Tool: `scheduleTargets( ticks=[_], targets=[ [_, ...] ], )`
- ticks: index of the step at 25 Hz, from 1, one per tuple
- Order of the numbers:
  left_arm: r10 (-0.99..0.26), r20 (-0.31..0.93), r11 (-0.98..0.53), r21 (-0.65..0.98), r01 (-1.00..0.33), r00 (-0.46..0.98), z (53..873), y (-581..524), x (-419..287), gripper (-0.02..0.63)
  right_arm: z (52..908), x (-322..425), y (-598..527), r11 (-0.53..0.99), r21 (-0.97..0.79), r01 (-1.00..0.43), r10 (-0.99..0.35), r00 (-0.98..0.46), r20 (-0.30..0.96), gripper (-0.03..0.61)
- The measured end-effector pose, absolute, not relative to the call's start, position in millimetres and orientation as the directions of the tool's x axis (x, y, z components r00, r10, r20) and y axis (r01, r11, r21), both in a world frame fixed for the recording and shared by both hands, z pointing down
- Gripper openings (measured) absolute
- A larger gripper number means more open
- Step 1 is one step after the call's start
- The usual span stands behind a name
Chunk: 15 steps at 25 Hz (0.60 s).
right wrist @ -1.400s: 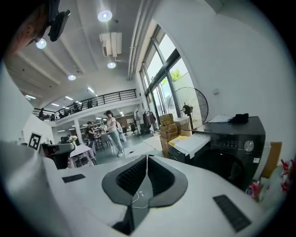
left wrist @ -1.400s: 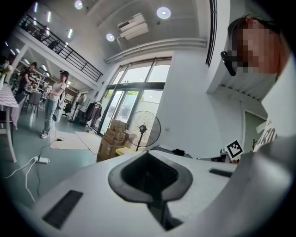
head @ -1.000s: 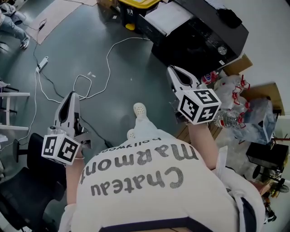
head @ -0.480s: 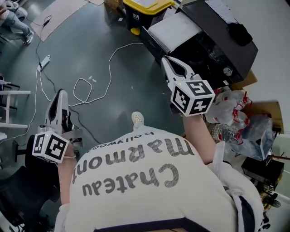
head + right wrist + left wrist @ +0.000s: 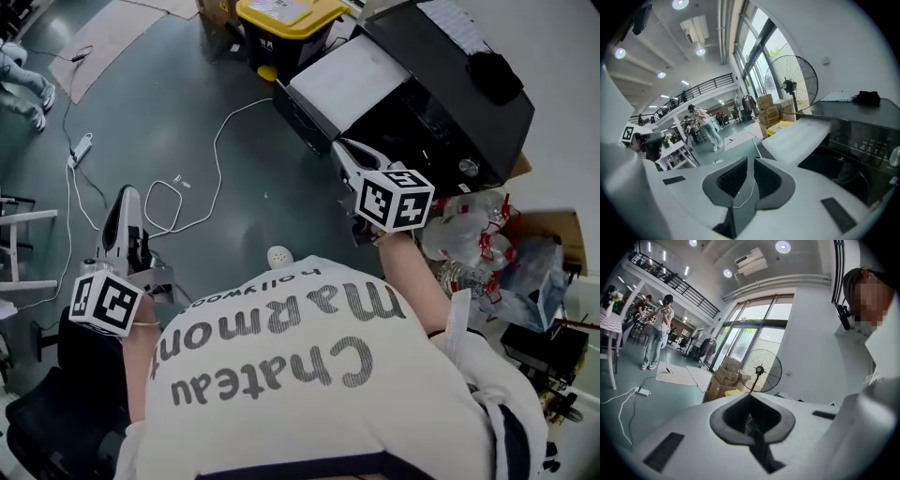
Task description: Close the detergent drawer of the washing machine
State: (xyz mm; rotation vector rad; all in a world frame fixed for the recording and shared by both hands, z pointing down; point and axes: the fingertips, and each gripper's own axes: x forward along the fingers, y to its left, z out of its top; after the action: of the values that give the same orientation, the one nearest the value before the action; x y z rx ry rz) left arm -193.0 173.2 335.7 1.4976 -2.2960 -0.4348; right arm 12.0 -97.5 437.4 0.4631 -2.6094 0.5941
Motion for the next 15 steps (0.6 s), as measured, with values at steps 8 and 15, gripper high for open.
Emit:
scheduleTargets(
  ticks=[8,15],
  targets=[
    [-0.906,0.111,0.409,0.471,-0.782,-0.408,339,140,-215,0.008,484,8,-125,0.863,-0.31,-0.399,-0.177,-0.813,0.554,0.171],
    [-0.893,0.163,0.445,0.461,-0.768,-0.42,353,140,-218,0.008,517,-1,-127,0.898,-0.238,-0.371,-0.158,-0.775,0.612,0.171]
  ],
)
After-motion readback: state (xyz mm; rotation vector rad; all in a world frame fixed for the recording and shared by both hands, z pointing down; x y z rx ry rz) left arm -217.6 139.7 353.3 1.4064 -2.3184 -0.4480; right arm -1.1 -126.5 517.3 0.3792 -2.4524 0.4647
